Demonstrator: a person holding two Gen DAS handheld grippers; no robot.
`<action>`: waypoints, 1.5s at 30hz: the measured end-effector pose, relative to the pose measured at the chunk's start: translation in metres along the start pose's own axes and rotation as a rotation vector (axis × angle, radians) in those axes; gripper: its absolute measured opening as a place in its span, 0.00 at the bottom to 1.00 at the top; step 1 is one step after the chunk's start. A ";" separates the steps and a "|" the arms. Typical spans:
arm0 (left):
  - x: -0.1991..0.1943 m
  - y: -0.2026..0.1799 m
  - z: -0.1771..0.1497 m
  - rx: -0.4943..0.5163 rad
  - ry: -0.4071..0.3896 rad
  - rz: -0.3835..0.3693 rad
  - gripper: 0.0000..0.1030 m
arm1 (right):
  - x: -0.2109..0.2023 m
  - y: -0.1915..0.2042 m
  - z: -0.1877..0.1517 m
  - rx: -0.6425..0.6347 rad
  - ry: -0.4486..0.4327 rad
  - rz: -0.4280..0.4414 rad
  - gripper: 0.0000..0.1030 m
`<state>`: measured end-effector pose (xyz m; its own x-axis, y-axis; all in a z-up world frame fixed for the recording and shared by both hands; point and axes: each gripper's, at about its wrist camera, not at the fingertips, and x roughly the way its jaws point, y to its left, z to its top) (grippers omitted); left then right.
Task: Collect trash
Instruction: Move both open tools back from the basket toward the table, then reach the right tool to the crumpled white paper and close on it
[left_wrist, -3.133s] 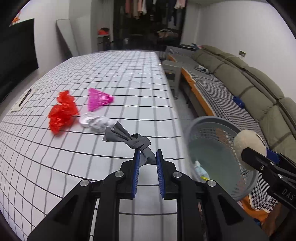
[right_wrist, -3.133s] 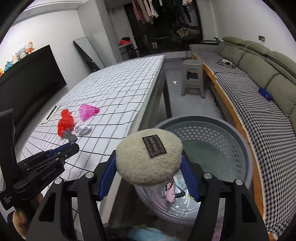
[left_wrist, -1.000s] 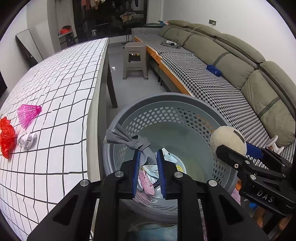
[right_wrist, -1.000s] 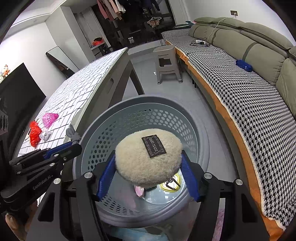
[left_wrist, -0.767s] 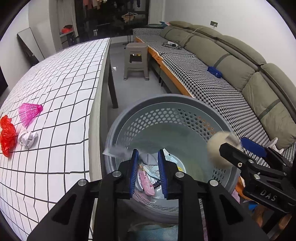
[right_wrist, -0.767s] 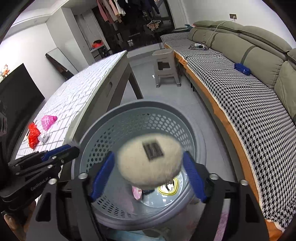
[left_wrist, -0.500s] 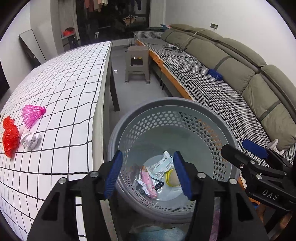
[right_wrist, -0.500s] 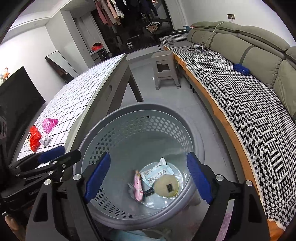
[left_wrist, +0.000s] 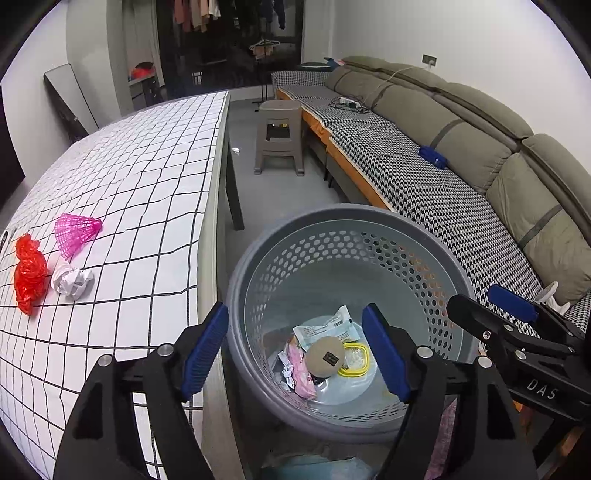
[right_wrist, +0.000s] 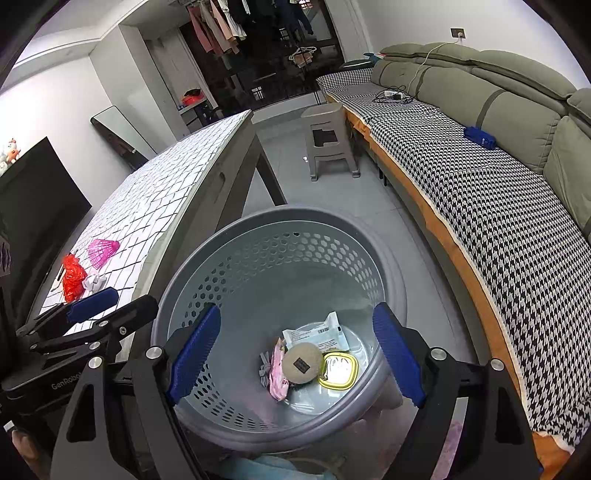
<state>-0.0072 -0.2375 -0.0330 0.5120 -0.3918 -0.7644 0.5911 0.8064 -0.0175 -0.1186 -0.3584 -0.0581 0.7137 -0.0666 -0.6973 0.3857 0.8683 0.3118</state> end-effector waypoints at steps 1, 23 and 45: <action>-0.001 0.002 -0.001 -0.004 -0.005 0.002 0.75 | 0.000 0.001 0.000 -0.001 0.000 0.001 0.79; -0.056 0.102 -0.007 -0.163 -0.119 0.122 0.93 | 0.008 0.096 0.001 -0.143 0.013 0.175 0.79; -0.084 0.275 -0.053 -0.367 -0.094 0.365 0.94 | 0.086 0.287 0.014 -0.478 0.132 0.297 0.79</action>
<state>0.0792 0.0408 -0.0083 0.7076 -0.0805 -0.7020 0.1152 0.9933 0.0023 0.0618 -0.1218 -0.0200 0.6601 0.2496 -0.7085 -0.1490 0.9680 0.2021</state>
